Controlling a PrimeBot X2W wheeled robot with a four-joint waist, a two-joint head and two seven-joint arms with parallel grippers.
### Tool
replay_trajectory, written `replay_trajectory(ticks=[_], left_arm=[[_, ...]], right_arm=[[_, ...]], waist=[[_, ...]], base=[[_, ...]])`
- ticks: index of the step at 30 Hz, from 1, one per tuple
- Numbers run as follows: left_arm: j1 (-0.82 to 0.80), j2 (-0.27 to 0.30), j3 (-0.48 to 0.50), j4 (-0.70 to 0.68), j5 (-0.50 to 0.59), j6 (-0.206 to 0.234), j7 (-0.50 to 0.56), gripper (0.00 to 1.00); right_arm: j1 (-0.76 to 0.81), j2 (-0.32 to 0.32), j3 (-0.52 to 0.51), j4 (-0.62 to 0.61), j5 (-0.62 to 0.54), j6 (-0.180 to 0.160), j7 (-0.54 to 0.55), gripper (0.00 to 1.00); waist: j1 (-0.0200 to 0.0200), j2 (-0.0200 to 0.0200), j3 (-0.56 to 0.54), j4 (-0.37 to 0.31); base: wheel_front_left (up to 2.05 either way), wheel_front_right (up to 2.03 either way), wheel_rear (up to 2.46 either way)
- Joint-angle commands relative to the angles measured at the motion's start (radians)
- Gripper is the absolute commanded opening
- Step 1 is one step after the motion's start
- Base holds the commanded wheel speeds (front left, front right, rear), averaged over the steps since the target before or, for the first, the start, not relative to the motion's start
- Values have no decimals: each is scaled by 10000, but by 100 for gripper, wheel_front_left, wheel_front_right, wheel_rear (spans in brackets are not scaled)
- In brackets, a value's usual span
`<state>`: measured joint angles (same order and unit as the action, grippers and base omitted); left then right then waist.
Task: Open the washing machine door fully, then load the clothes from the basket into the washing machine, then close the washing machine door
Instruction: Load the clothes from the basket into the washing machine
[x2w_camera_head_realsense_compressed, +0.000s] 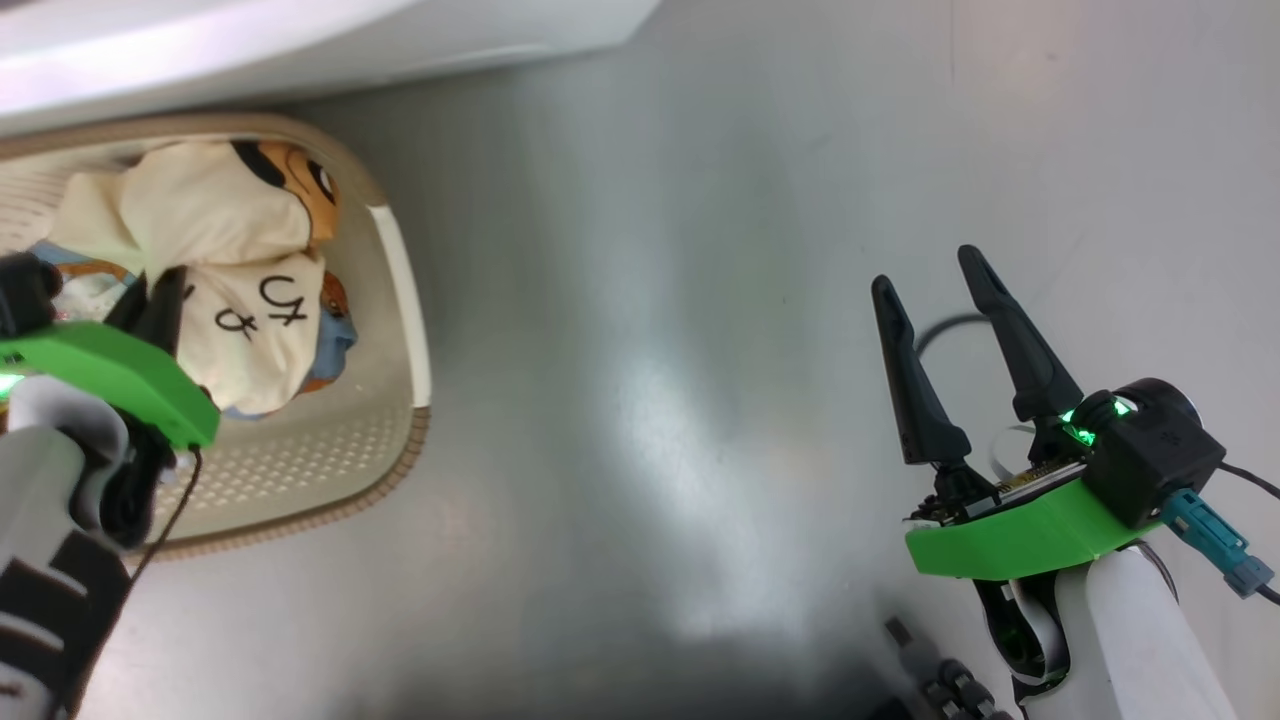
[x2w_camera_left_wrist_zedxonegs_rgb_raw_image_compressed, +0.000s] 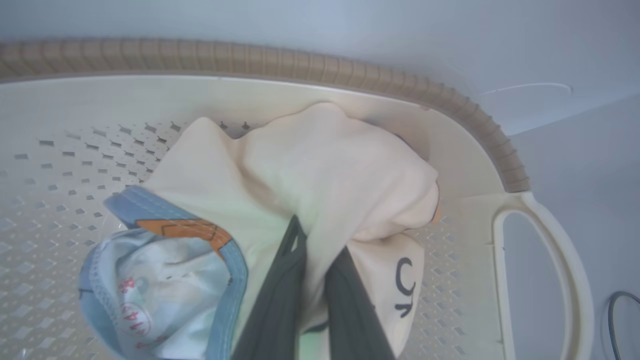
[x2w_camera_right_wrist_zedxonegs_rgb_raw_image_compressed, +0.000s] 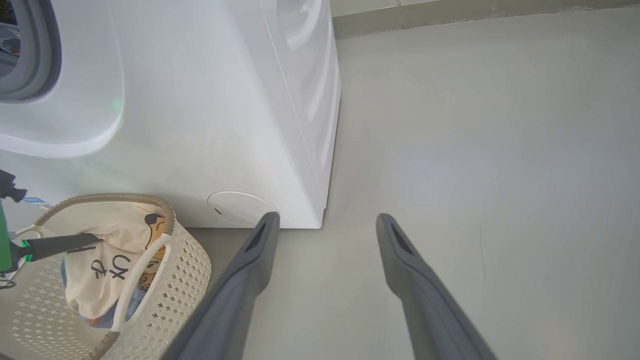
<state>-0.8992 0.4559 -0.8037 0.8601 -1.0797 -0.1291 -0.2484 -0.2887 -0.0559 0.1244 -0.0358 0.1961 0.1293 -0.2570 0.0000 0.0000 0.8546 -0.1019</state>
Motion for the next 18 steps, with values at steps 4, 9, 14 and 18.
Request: replay_trajectory(ticks=[4,9,14,18], left_arm=[[1047,281,1396,-650,826,-15,-131,0],[2138,-54,2768,-1405,1797,-15,-132,0],[3024,-388,3883,-2143,2606,-15,-132,0],[3616,-646,4595,-2695,3123,-15,-133,0]], right_arm=[[224,57,238,-33,-128,14,-48,100],[270,57,290,184,-187,14,-48,100],[366,57,345,362,-203,14,-48,100],[458,57,385,478,-193,14,-48,100]], waist=[[0,0,-888,468],[0,0,-1500,619],[0,0,-2068,683],[0,0,-2536,708]], base=[[0,0,0],[0,0,0],[0,0,0],[0,0,0]])
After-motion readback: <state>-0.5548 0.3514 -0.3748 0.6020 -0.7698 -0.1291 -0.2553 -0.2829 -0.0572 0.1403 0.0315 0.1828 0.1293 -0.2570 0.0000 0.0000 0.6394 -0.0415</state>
